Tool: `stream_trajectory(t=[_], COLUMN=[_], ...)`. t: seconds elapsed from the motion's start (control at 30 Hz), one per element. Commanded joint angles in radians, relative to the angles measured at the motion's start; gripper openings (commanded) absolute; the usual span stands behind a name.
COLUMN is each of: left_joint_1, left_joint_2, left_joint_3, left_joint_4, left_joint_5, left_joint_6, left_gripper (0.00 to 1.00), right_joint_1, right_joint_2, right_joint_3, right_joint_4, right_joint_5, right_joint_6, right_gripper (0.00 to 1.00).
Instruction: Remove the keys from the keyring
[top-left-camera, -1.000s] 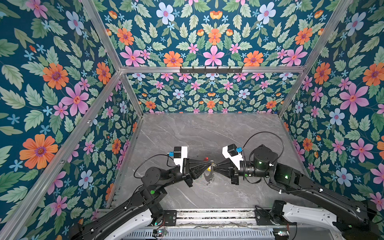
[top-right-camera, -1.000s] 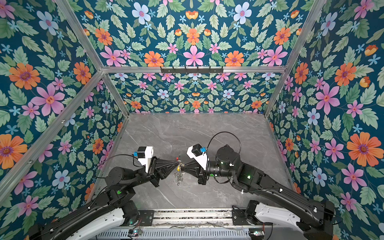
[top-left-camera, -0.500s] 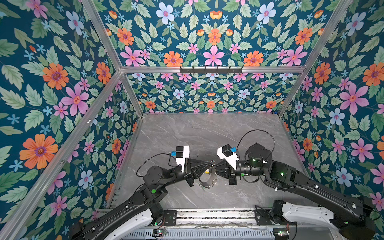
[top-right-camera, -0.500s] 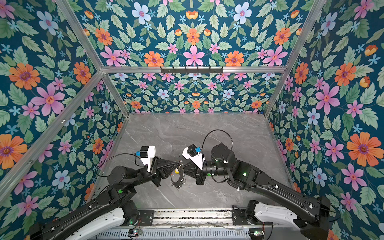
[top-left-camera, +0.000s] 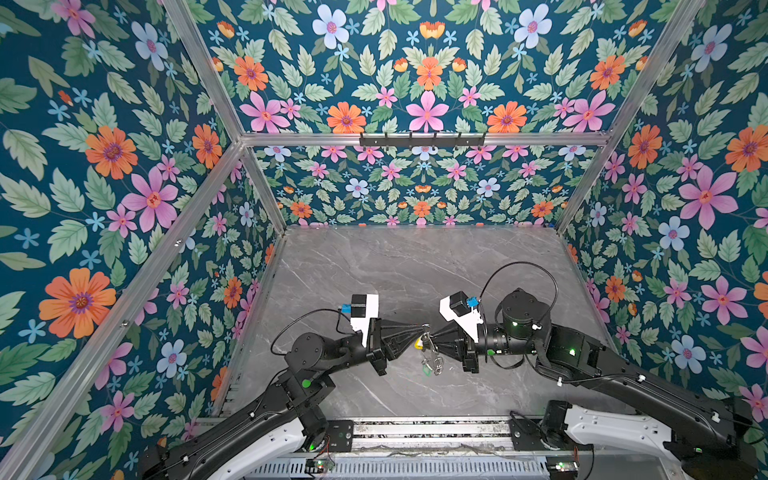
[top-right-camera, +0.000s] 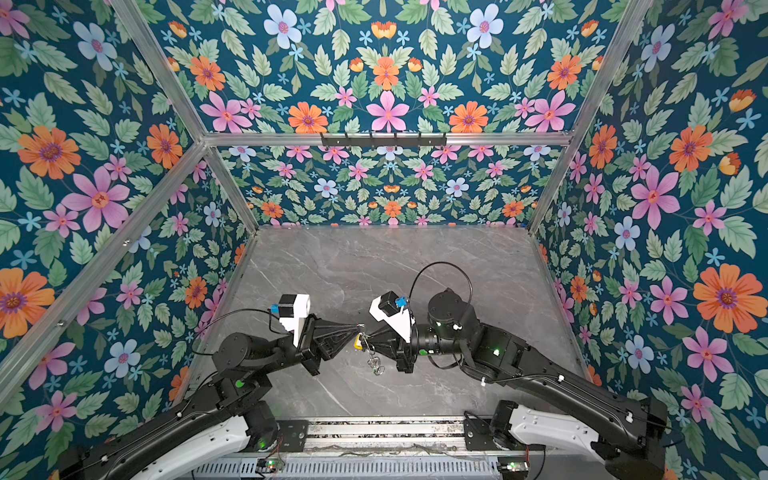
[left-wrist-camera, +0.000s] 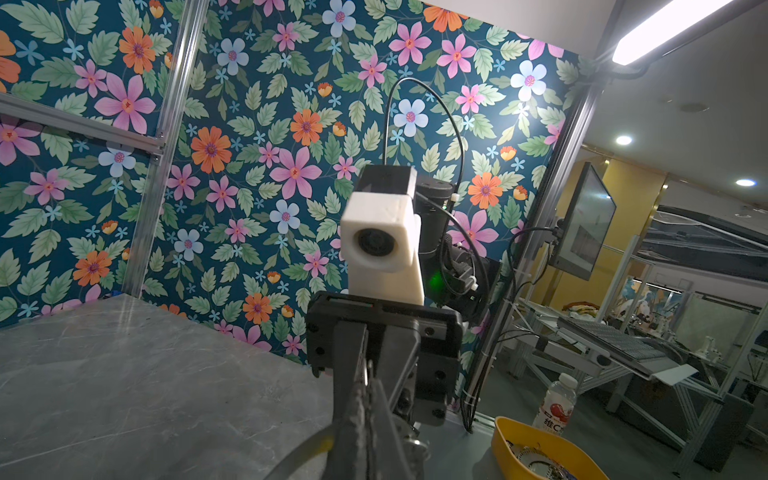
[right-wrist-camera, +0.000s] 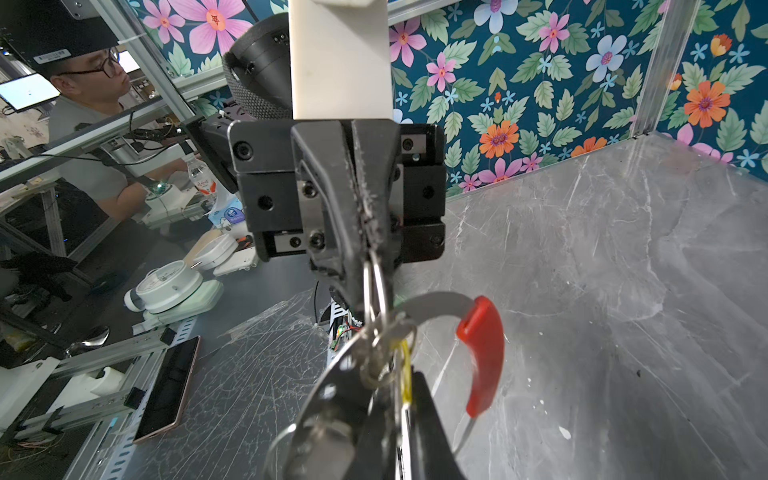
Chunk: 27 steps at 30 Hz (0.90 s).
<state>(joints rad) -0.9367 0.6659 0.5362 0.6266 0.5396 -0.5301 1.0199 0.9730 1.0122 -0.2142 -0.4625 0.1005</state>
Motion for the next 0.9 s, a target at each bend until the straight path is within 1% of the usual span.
stream_trajectory(t=[0.0,0.1,0.23,0.37,0.47,0.63,0.77,0.87], left_joint_1=[-0.001,-0.001,-0.001,0.0,0.0,-0.001,-0.001,-0.001], left_joint_2=[-0.004,-0.011,-0.018,-0.016,-0.011,-0.006,-0.012,-0.018], left_joint_3=[0.014,0.019,0.022,0.022,0.025,0.024,0.019,0.014], left_joint_4=[0.027,0.01,-0.012,-0.018,-0.015,-0.008,-0.012,-0.014], left_joint_5=[0.009,0.008,0.01,0.014,0.022,0.026,0.007,-0.008], left_joint_6=[0.018,0.024,0.032,0.033,0.033,0.031,0.031,0.033], left_gripper=[0.0,0.0,0.0,0.0,0.0,0.0,0.0,0.0], right_joint_1=[0.002,0.003,0.002,-0.001,-0.014,-0.067,-0.076,-0.075], right_joint_2=[-0.012,-0.047,-0.113,-0.161,-0.144,-0.05,-0.007,0.002], right_joint_3=[-0.004,-0.015,-0.023,-0.004,0.033,0.09,0.081,0.062], right_joint_4=[-0.024,-0.032,-0.036,0.011,0.071,0.143,0.189,0.209], right_joint_5=[0.014,0.048,0.117,0.135,0.065,-0.063,-0.119,-0.136], right_joint_6=[0.006,-0.001,-0.006,0.0,0.035,0.133,0.181,0.202], right_gripper=[0.36,0.44,0.47,0.51,0.51,0.46,0.41,0.37])
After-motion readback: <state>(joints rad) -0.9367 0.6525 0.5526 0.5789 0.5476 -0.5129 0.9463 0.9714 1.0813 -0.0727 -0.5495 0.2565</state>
